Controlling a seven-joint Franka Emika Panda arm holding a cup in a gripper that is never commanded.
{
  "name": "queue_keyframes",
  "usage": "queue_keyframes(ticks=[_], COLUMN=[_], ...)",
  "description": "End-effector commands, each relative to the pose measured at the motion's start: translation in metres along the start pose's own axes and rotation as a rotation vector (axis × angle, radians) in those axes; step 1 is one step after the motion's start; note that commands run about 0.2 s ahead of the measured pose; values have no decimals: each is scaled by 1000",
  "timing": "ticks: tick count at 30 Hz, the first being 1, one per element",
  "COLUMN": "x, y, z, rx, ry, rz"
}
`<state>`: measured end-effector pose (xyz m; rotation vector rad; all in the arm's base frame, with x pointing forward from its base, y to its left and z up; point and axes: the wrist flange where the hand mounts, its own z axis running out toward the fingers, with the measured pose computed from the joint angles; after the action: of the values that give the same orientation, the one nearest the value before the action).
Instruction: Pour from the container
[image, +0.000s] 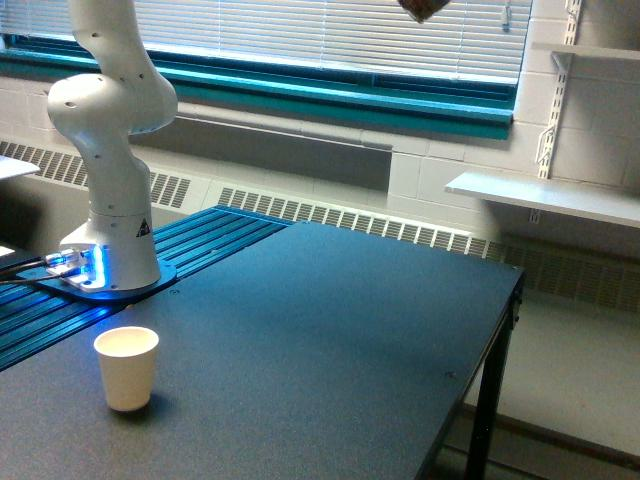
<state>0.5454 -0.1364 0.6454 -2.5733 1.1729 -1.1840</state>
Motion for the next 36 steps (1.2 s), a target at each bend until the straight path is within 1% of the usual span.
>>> queue_keyframes(ticks=[1, 10, 13, 15, 17, 21, 23, 25, 26, 28, 30, 34, 36], x=[10, 3, -2, -7, -11, -24, -32, -39, -42, -48, -53, -61, -66], y=[10, 10, 9, 12, 13, 18, 23, 28, 32, 39, 46, 66, 77], z=[-2, -7, -11, -12, -15, -20, -22, -27, -30, -31, -38, -44, -45], rx=[-13, -10, -1, -9, -2, -5, -13, -11, -13, -27, -28, -51, -65], ry=[21, 29, 28, 29, 29, 28, 28, 28, 34, 37, 47, 65, 64], rz=[18, 2, -9, -19, -20, -38, -47, -47, -46, -49, -42, -26, -17])
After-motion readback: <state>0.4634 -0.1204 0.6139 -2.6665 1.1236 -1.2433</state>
